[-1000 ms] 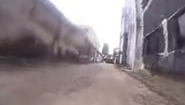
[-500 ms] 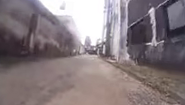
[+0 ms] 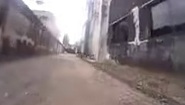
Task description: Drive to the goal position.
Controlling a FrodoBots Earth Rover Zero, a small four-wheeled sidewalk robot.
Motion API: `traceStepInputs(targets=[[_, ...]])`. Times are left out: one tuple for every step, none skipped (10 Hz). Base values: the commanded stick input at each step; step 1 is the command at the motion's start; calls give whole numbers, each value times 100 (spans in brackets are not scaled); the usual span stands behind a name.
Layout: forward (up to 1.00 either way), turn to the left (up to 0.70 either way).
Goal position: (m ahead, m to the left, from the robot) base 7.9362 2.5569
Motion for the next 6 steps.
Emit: traceStepInputs(targets=[[100, 9], [100, 23], [100, 27], [100, 27], [100, 27], [100, 27]])
